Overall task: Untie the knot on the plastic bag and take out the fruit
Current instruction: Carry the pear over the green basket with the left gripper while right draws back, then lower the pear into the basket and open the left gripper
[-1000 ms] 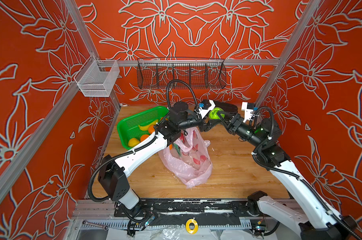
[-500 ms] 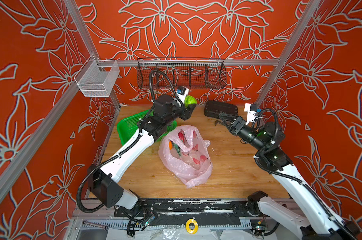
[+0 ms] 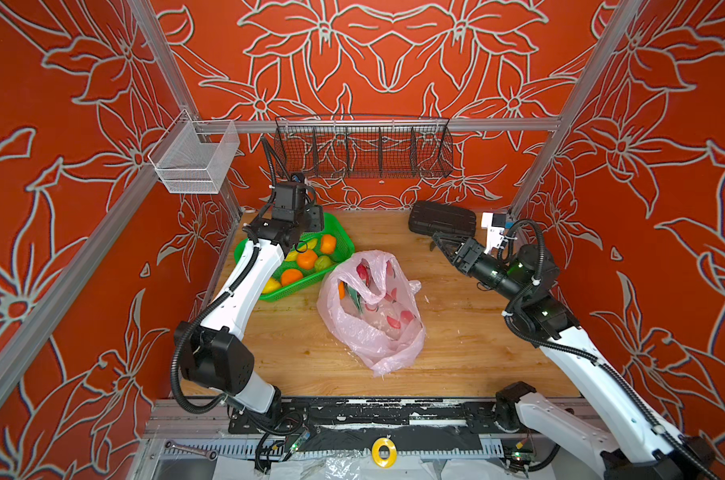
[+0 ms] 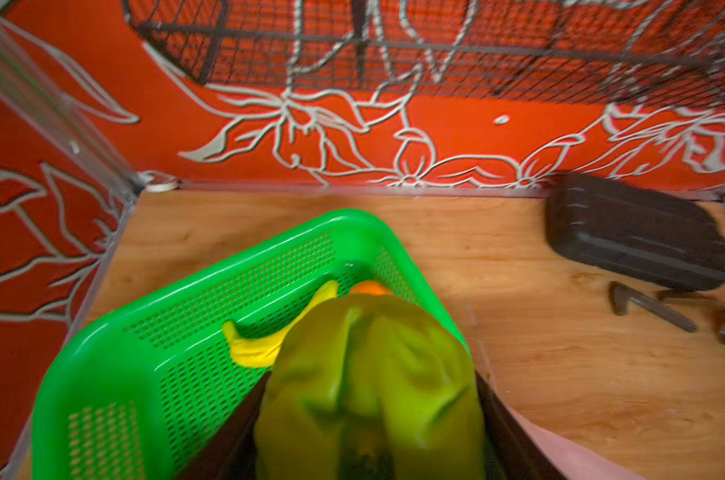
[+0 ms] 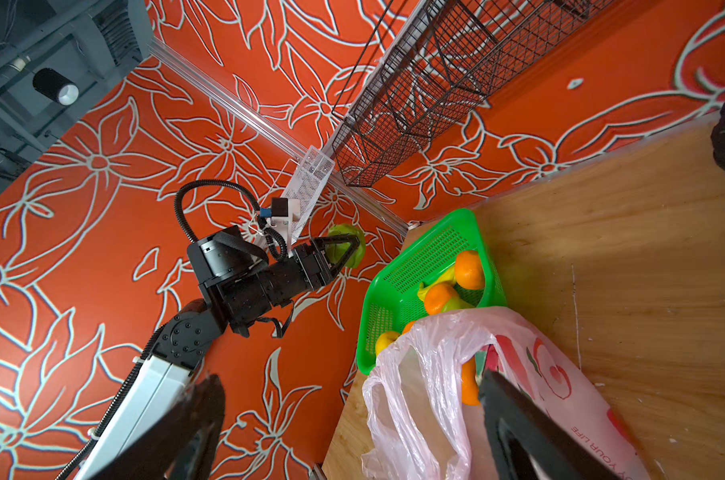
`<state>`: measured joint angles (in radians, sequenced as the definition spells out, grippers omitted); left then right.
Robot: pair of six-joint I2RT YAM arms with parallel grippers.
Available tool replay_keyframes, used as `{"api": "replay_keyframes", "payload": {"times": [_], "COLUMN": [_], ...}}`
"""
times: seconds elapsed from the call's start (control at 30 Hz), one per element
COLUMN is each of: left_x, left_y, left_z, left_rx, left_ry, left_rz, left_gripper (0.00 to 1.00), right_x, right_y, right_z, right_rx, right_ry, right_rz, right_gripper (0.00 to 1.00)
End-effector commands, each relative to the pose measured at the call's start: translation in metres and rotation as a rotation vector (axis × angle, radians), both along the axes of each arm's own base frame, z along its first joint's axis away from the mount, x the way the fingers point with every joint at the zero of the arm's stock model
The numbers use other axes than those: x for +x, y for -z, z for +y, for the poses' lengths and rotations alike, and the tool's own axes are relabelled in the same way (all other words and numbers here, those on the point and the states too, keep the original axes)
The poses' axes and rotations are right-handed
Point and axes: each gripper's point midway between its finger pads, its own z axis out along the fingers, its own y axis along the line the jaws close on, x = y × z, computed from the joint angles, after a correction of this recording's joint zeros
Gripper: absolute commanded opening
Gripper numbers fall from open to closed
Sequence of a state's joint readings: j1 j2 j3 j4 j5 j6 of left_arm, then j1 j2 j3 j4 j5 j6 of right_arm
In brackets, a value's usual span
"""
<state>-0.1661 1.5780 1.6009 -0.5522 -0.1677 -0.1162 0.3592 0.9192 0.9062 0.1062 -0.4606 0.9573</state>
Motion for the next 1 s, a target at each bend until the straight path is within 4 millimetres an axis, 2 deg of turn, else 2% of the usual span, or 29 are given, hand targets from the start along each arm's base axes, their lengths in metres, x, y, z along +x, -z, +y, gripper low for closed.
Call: {"api": "replay_keyframes", "payload": {"times": [0.0,0.33,0.5,0.63,0.97], "left_x": [-0.011,-0.015,-0.012,-0.008,-0.005], "left_y": [0.03,0.097,0.127,0.157,0.221], "left_z": [0.034,0.106,0.129,0.141,0.15], "left_rx": [0.109,0.335,0.4,0.44,0.446], "left_ry": [-0.118,-0.306,-0.333,-0.333,-0.306], "left_rz": [0.143,0.378,0.471,0.57,0.785], "left_gripper": [0.41,0.36,0.35,0.35,0.35], "right_x": [0.001,-0.003,-0.004,-0.005,-0.004], "right_y": [-0.003,-0.003,-0.001,0.001,0.007], "right_z": [0.001,0.003,0.003,0.004,0.004], "right_rx": [0.003,-0.061,-0.084,-0.085,-0.11], "right_ry": [-0.01,-0.031,-0.036,-0.042,-0.043], "right_rz": [-0.019,-0.02,-0.022,-0.017,0.001], "right_gripper": [0.97,0.97,0.96,0.97,0.96]}}
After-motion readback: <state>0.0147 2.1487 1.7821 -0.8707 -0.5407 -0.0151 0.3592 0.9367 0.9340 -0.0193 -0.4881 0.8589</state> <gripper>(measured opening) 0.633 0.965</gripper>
